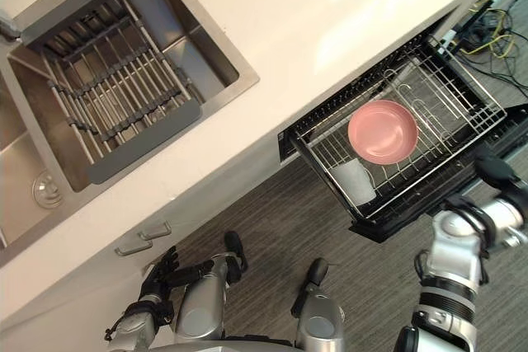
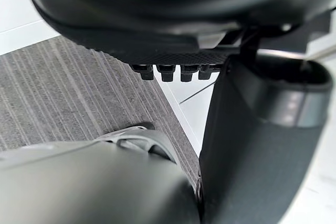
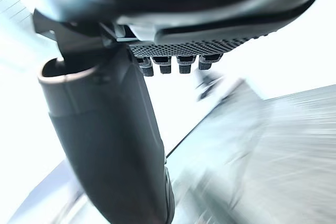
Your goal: Walk over to the sink, pick up the cup, carry it to the dishwasher, place the cup inside the dishwasher, then close the dishwasher door
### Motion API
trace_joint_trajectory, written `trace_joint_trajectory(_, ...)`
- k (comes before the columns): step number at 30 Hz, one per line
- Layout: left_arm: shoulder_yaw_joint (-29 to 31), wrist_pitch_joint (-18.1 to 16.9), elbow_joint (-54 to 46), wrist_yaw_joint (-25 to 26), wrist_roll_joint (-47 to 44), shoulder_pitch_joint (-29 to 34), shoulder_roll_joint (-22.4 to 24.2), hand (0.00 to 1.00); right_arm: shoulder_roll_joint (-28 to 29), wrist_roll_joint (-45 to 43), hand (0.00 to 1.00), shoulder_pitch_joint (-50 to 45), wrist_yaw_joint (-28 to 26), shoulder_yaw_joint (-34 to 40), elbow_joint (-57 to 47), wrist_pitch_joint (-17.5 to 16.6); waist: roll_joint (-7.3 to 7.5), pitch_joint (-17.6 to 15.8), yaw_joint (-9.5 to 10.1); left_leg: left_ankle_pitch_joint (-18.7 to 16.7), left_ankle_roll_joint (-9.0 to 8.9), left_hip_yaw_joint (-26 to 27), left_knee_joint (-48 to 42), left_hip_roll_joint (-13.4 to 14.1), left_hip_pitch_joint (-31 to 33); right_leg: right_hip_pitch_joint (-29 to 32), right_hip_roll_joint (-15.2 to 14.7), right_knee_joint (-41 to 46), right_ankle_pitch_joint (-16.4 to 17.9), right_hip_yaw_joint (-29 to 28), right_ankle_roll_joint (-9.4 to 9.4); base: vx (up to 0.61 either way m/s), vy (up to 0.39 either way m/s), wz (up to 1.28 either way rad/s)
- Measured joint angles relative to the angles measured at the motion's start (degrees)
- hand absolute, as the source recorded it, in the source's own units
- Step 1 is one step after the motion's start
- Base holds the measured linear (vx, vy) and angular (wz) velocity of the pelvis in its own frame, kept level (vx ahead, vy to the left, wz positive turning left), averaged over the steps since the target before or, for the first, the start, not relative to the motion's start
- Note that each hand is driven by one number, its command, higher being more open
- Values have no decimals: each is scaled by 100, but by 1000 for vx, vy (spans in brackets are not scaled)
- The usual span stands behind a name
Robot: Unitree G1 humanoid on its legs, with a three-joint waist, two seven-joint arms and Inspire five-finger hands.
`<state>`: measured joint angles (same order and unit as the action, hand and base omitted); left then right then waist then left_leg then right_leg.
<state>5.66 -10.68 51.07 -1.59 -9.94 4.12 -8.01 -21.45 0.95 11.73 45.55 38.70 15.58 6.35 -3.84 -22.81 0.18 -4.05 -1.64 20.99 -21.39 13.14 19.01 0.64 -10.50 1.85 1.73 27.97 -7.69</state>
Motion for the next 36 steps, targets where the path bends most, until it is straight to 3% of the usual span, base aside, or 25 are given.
trace_joint_trajectory(1,9,13,56,0,0,0,2,100,38,-224,0,-25,2,107,34,-7,-2,28,-23,-13,0,13,-16,8,-8,0,0,2,-1,-24,-2,-34,33,-12)
trace_joint_trajectory(8,38,184,86,0,-7,66,98,100,752,-1772,0,-443,-223,430,764,-180,-87,138,-164,-4,-31,73,64,19,-215,14,-31,93,-1,-265,-15,-52,16,-16)
trace_joint_trajectory(12,-4,207,113,5,-5,115,156,100,1162,-2023,0,-573,-855,348,841,-478,-164,185,-170,96,-29,140,318,-129,-354,19,-148,123,-15,-293,-51,-32,33,0)
trace_joint_trajectory(17,-62,209,110,14,-6,130,182,100,1153,-2238,0,-464,-1757,63,841,-1040,-211,214,-123,175,36,130,483,-303,-417,-7,-276,121,-35,-233,-94,-1,34,9)
trace_joint_trajectory(20,-91,211,113,19,-7,130,182,100,950,-2402,0,-309,-2306,-128,981,-1278,-214,216,-108,192,61,-52,519,-436,-466,-196,-348,114,-10,-13,-139,19,13,34)
trace_joint_trajectory(25,-106,239,155,39,-5,131,181,100,452,-2387,0,56,-2383,-281,1594,-1524,-220,219,-96,212,99,-343,522,-620,-467,-442,-443,113,13,334,-221,0,24,35)
trace_joint_trajectory(32,-120,284,287,32,-20,131,220,100,-161,-2388,0,706,-2383,-328,2694,-1410,-320,282,-54,313,205,-948,542,-939,-411,-848,-512,169,59,1015,-362,-73,37,49)
trace_joint_trajectory(36,-114,348,298,13,-12,130,327,100,-720,-2392,0,1253,-2383,-524,3476,-1264,-468,378,172,430,223,-1377,593,-1166,-362,-1085,-564,264,119,1497,-435,-63,54,61)
